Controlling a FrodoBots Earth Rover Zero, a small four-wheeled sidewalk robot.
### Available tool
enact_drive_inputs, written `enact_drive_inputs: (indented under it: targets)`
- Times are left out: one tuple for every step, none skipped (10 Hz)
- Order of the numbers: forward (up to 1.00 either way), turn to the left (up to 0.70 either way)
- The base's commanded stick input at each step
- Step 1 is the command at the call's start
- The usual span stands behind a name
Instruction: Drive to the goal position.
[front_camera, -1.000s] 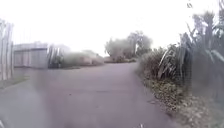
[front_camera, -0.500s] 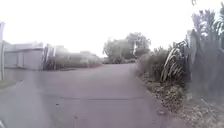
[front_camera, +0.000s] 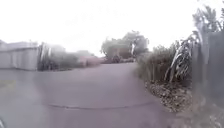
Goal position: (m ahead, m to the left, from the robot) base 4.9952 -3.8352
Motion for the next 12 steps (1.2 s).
enact_drive_inputs:
  targets:
    - [0.7, -0.14]
    - [0.7, -0.14]
    - [0.7, -0.14]
    - [0.7, -0.14]
    - [0.7, -0.14]
    - [0.7, -0.14]
    - [0.7, -0.14]
    - [0.7, -0.14]
    - [0.7, -0.14]
    - [0.7, -0.14]
    - [0.7, -0.14]
    - [0.7, -0.14]
